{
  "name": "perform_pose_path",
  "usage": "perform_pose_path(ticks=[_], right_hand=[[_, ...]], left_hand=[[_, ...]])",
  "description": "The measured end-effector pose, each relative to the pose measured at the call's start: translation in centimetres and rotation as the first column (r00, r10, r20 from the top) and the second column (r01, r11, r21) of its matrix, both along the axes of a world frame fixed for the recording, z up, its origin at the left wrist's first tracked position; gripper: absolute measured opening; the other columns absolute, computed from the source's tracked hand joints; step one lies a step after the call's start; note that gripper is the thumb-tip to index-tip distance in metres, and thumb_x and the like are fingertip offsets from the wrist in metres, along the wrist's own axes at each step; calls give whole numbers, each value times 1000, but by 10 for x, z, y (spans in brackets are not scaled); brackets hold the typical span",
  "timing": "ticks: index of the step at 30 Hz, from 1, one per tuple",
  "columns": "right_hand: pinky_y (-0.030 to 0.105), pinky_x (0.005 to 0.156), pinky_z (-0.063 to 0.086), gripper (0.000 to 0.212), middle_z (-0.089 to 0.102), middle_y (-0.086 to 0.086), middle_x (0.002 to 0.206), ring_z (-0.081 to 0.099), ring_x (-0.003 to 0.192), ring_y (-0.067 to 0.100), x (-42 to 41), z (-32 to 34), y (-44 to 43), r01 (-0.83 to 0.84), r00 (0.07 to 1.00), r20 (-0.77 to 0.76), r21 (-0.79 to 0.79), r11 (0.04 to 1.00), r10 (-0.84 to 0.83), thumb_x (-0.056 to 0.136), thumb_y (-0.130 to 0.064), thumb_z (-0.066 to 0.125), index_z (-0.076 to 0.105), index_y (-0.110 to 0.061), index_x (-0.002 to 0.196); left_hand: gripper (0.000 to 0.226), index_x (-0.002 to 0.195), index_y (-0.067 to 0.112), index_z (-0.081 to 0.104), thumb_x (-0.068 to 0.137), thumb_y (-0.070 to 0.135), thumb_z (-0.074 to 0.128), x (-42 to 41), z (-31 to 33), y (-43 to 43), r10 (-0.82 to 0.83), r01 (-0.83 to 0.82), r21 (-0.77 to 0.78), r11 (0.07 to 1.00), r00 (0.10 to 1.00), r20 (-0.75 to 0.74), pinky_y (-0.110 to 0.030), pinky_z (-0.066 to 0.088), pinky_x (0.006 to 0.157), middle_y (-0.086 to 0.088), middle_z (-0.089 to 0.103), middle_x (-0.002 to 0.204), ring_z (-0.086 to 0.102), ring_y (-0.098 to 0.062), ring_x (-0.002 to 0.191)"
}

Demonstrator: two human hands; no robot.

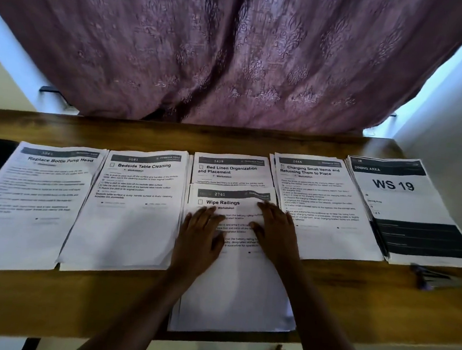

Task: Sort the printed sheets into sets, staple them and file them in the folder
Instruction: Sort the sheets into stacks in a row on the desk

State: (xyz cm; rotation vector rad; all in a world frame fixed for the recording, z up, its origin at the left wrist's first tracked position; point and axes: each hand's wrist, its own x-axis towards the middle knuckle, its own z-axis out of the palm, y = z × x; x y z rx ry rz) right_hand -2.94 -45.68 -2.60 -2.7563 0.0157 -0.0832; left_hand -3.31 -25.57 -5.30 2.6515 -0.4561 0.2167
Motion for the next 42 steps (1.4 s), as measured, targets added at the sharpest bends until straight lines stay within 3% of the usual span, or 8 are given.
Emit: perform_pose_path(ticks=[5, 12, 15, 20, 27, 31, 37, 42], right_hand=[[37, 93, 45, 69, 60, 6, 125, 57, 114, 26, -11, 28, 8, 143, 990, -41, 194, 971, -138, 85, -39, 65, 32, -24, 143], [20, 83, 45, 66, 58, 2, 122, 56, 108, 20, -30, 54, -11, 219, 971, -59, 614, 758, -233, 85, -8, 67, 35, -22, 141], [0, 77, 38, 62, 51, -9, 124, 53, 110, 11, -29, 79, -21, 85, 962, 106, 759, 646, -251, 82, 3, 66, 42, -17, 135], [3, 72, 41, 68, 50, -21, 113, 49, 90, -16, 1, 115, -5, 35, 960, 117, 851, 525, -254, 81, -8, 71, 38, -24, 139], [32, 98, 45, 73, 51, 0, 131, 52, 116, 20, 67, 85, 107, -75, 995, 96, 788, 611, -2, 79, -12, 75, 36, -18, 141], [27, 93, 42, 74, 55, 12, 132, 54, 118, 29, 85, 59, 160, -55, 998, 18, 648, 759, 58, 83, -18, 71, 29, -22, 145], [42, 93, 43, 69, 44, 12, 135, 41, 123, 29, 81, 29, 184, -60, 995, 74, -2, 998, 60, 84, -40, 66, 33, -22, 142], [57, 110, 18, 56, 29, 13, 152, 24, 141, 32, 63, 3, 185, -203, 970, 113, -120, 972, 216, 87, -48, 57, 47, -18, 134]], left_hand=[[42, 129, 23, 54, 90, 40, 53, -1, 2, -1, 8, -8, -87, 996, 1000, 1, -46, 26, 114, -3, 48, 142, 39, -24, 136], [66, 145, 20, 37, 89, 52, 53, -1, 18, 3, 57, -103, -436, 894, 991, -118, -32, 27, 114, -2, 29, 155, 26, -16, 142], [67, 145, 24, 33, 88, 34, 67, -2, 36, 5, -11, -124, -665, 737, 981, -194, -24, 34, 110, 6, 40, 148, 36, -4, 136], [63, 134, 34, 42, 84, 7, 70, 0, 92, 26, -14, -262, -848, 461, 953, -302, -16, 52, 85, 6, 68, 117, 65, -3, 104], [48, 128, 23, 54, 84, 17, 73, 38, 114, 146, 350, -439, -556, 706, 899, -264, -14, 43, 73, 1, 68, 111, 63, -12, 95], [55, 134, 22, 48, 85, 27, 72, 50, 94, 194, 463, -528, -324, 785, 847, -260, -30, 42, 77, -7, 69, 106, 64, -27, 100], [61, 139, 25, 43, 84, 38, 68, 52, 63, 208, 572, -575, 27, 818, 807, -144, -44, 49, 80, -11, 63, 118, 58, -34, 107], [72, 135, 19, 51, 82, 67, 46, 35, 35, 185, 413, -414, 153, 897, 910, 43, -50, 48, 88, -15, 54, 134, 51, -38, 122]])
